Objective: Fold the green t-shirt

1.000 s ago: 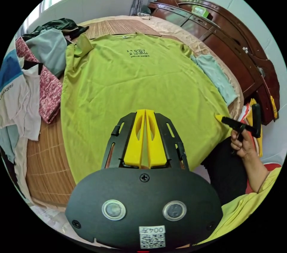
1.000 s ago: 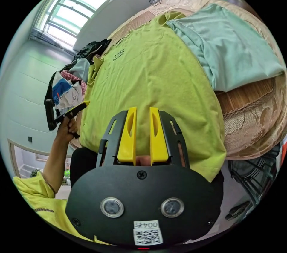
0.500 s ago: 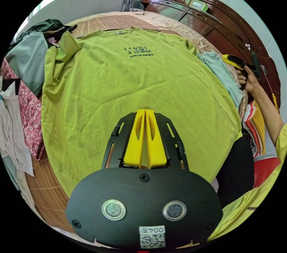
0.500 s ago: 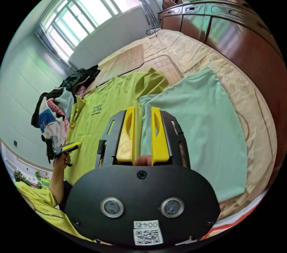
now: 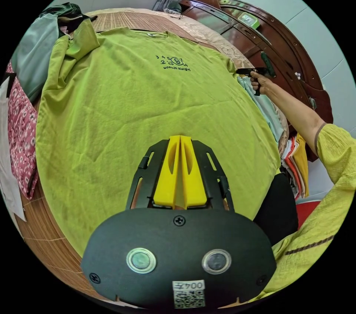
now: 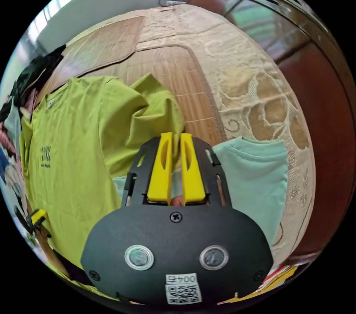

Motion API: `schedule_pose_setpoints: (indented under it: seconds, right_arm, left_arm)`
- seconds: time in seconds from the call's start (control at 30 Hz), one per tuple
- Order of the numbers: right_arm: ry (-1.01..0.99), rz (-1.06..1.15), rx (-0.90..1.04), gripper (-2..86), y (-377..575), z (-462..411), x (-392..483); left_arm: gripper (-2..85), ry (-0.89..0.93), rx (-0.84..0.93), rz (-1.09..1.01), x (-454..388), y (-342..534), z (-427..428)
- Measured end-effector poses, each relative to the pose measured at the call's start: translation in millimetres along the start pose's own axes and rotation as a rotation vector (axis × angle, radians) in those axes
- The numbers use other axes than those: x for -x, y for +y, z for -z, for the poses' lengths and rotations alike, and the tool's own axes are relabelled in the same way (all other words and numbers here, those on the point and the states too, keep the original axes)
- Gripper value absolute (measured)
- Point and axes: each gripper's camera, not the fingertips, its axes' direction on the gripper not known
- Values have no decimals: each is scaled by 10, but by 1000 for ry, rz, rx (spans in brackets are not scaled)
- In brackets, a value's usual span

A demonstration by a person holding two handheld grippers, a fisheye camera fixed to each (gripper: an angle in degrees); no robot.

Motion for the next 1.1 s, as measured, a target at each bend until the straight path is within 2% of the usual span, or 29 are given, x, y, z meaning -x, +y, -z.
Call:
schedule_pose_setpoints:
  seconds: [0.1,0.27,0.37,0.5,0.67,0.77,0.83,0.93,1.1]
  right_arm:
    - [57,41,15,9,-76,49,159]
    - [36,26,-100,3,-108,576,256]
    - [111,143,-169,9,-13,938,710]
    - [232,420,-243,25,294,1190,1717]
    - [207,601,-255,71,617,1084,2594]
    - [22,457,-239,121,666,1162,2500]
    - [-215,237,-256,134,821,1314,1993]
    - [-449,-22,-300,127,1296,1421,1189]
    - [-539,-287,-392,114,2160,1563,299]
  left_arm:
    - [1,13,-1,5,183,1,4]
    - [1,48,0,20,518,8,-19]
    - [1,81,1,34,720,17,-54]
    - [1,100,2,38,900,31,-113]
    - [1,84,3,25,1060,82,-228]
    - [1,95,3,29,1175,133,-312]
    - [0,115,3,37,1264,168,-374]
    - [0,132,4,43,1370,230,-490]
    - [0,113,6,27,1414,347,-702]
